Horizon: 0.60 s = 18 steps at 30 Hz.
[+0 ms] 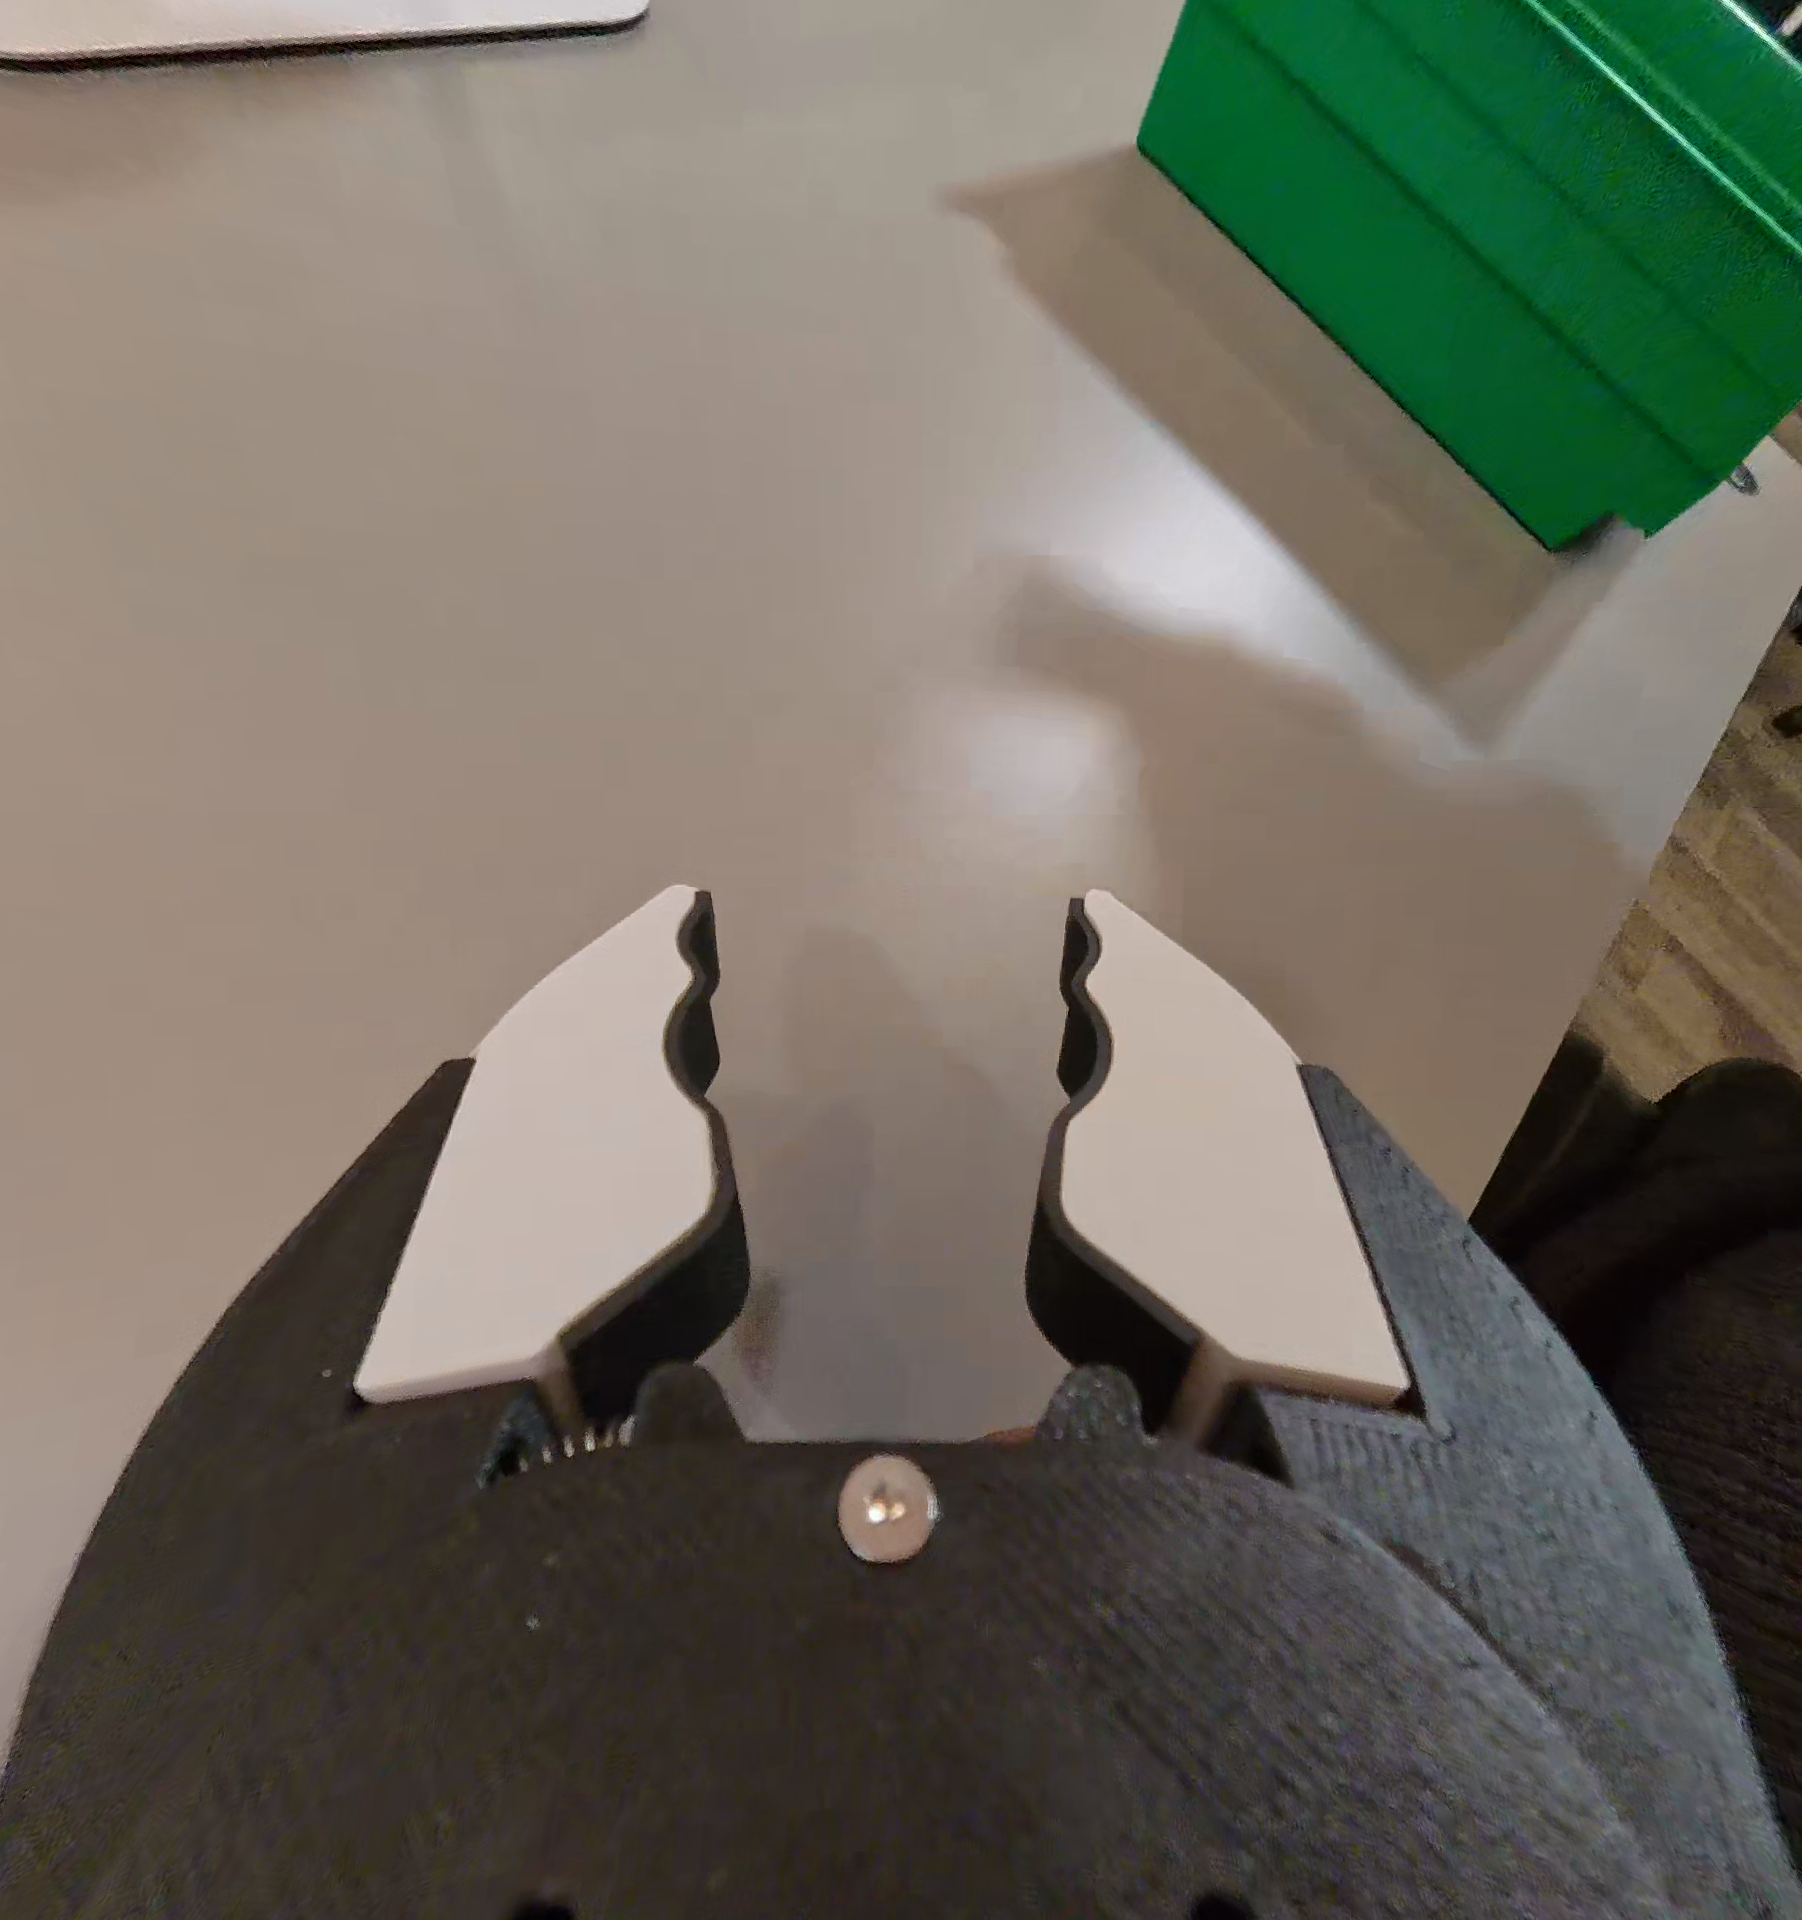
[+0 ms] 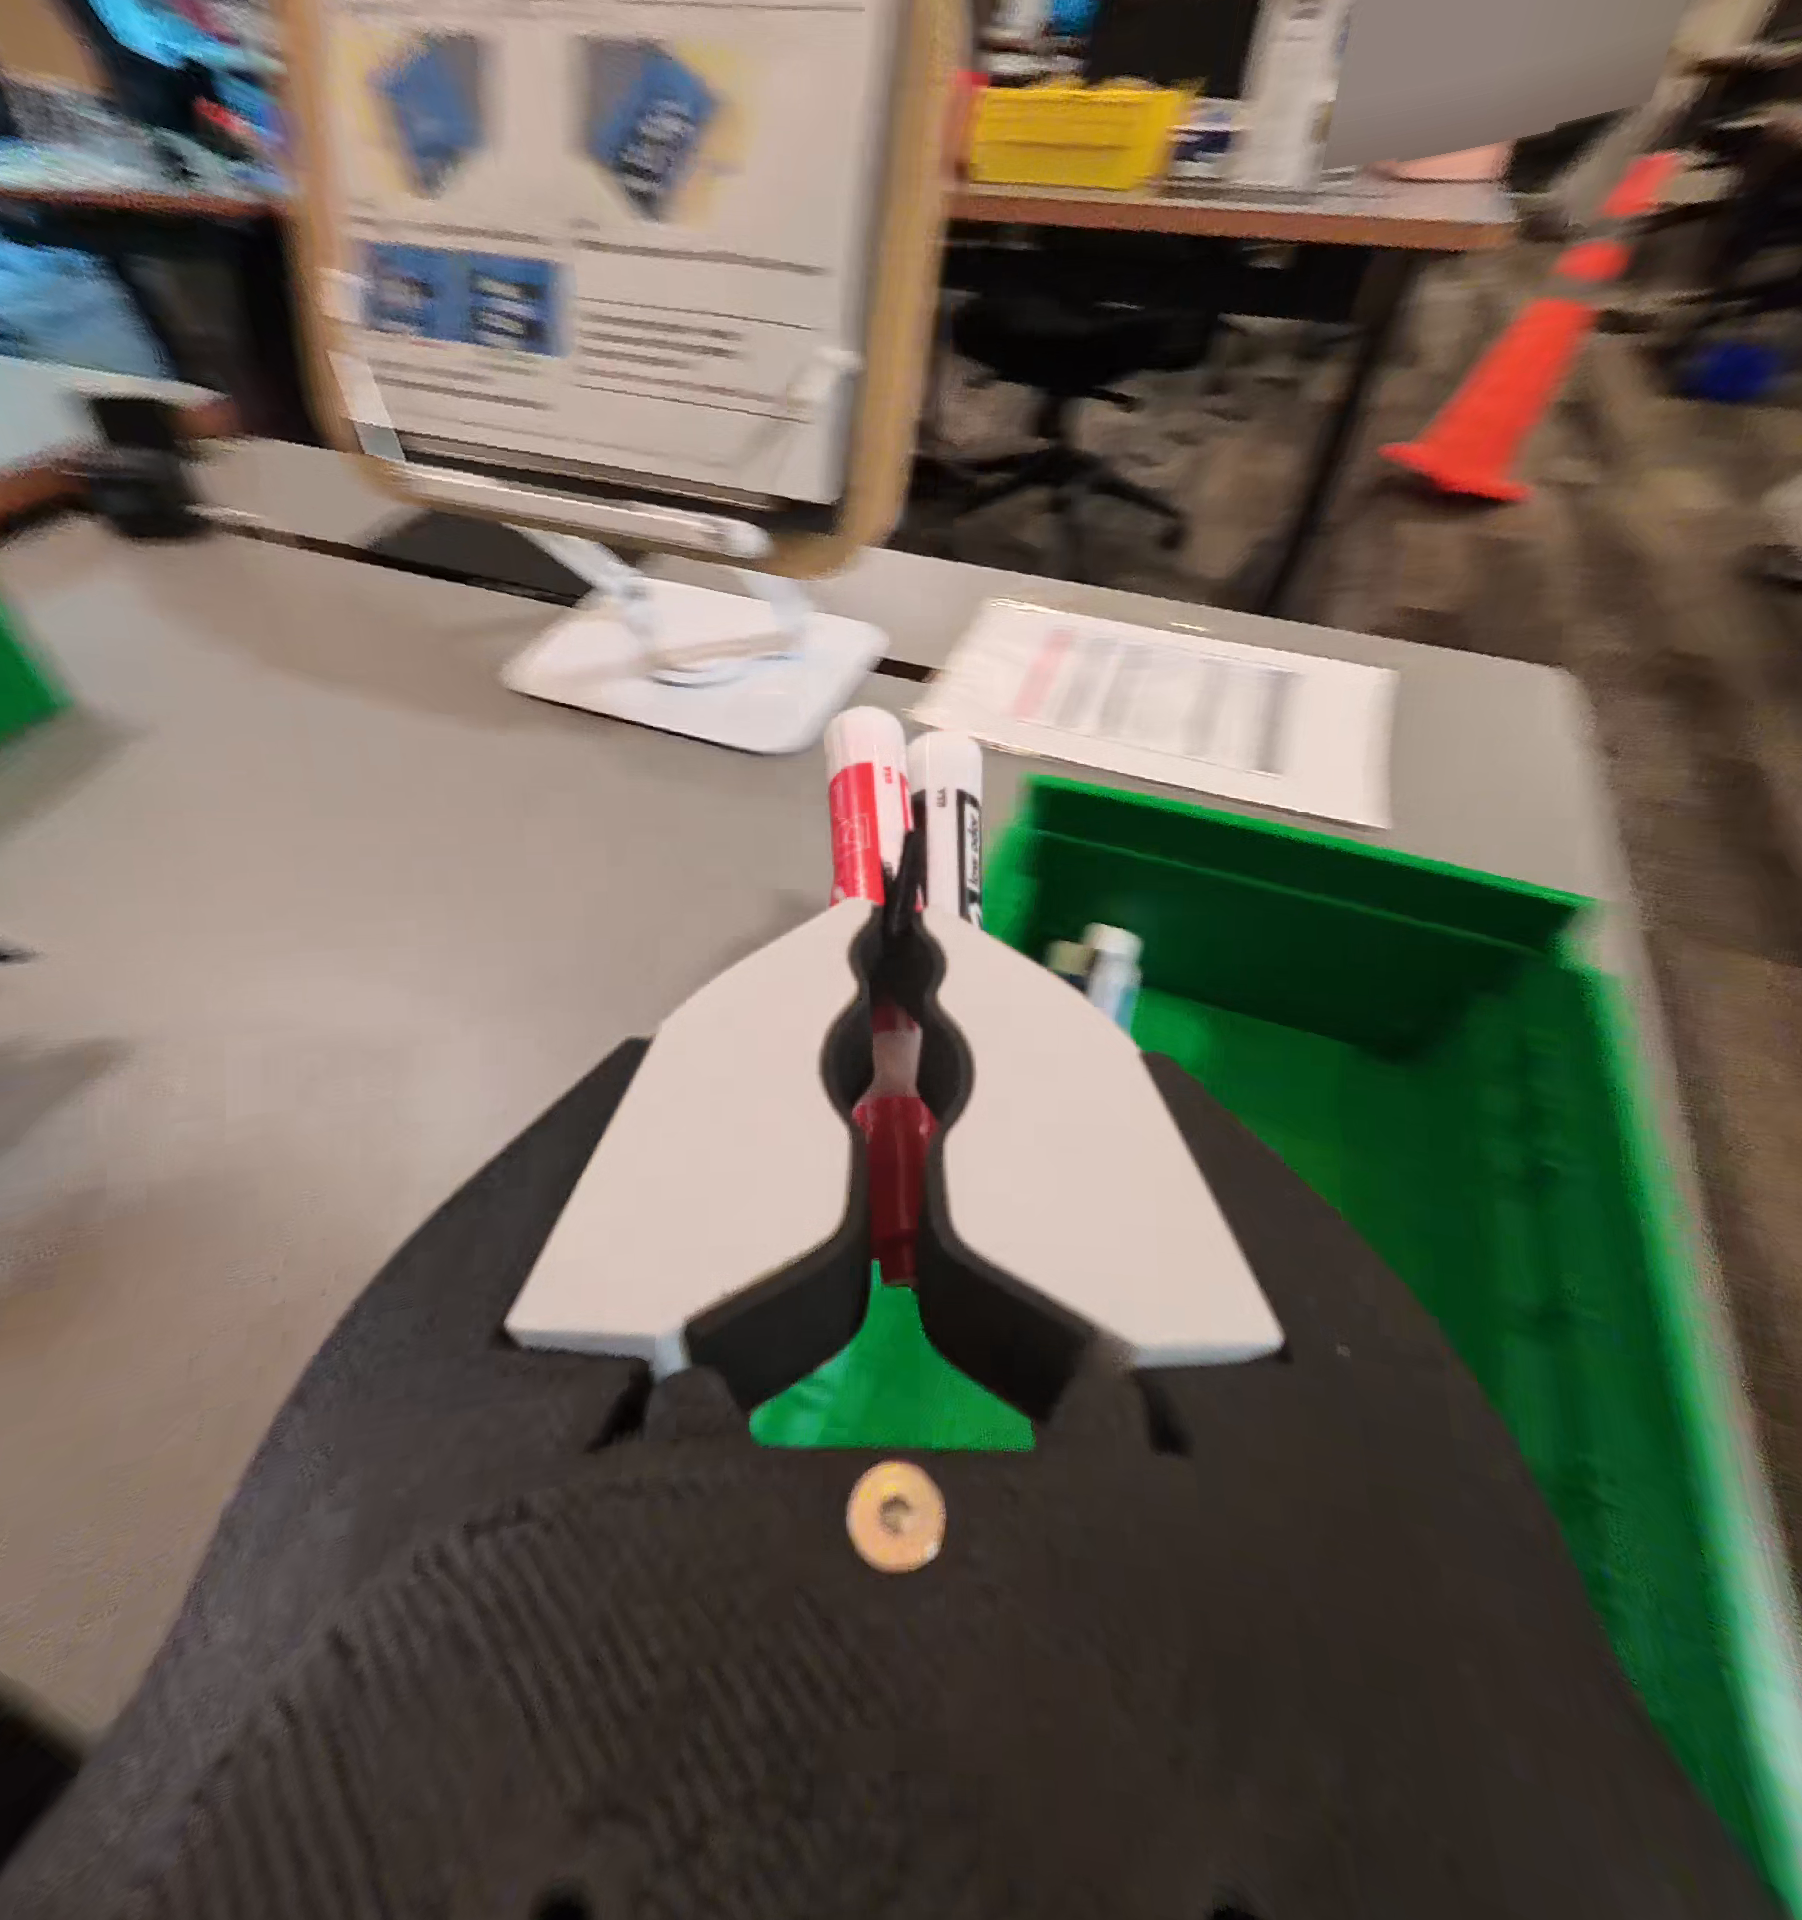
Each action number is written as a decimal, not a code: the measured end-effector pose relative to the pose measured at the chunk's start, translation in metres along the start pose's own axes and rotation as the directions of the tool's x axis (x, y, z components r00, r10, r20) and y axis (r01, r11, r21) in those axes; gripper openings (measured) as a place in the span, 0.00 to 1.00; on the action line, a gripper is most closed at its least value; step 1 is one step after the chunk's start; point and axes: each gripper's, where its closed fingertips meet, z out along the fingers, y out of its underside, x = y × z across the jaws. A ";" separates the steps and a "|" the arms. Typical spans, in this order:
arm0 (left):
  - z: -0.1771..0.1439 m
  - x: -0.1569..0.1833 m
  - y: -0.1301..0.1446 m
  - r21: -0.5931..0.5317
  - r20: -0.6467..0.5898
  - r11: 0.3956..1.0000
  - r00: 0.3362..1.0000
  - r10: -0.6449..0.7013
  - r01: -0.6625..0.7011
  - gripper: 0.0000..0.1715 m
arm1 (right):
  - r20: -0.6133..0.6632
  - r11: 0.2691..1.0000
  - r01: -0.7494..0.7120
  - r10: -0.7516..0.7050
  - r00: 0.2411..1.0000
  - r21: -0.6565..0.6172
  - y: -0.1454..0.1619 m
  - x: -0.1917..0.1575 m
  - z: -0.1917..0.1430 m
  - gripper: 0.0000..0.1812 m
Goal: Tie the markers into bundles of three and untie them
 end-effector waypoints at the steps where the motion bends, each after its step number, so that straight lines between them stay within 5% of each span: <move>1: 0.002 0.003 0.001 -0.006 -0.013 1.000 1.000 0.002 -0.002 0.38 | -0.087 0.999 0.031 -0.033 0.996 -0.031 0.007 0.022 0.001 0.02; 5: 0.006 0.009 0.008 -0.045 -0.034 0.999 0.999 0.026 -0.027 0.39 | -0.307 0.976 0.105 -0.162 0.938 -0.193 0.047 0.089 0.024 0.03; 11: 0.012 0.004 -0.003 -0.022 -0.005 0.999 0.999 0.050 -0.050 0.39 | -0.290 0.981 0.039 -0.094 0.953 -0.190 0.061 0.103 0.073 0.03; 18: 0.019 0.001 -0.002 -0.046 0.033 0.995 0.995 0.093 -0.091 0.39 | -0.303 0.981 0.002 -0.062 0.951 -0.195 0.081 0.113 0.069 0.02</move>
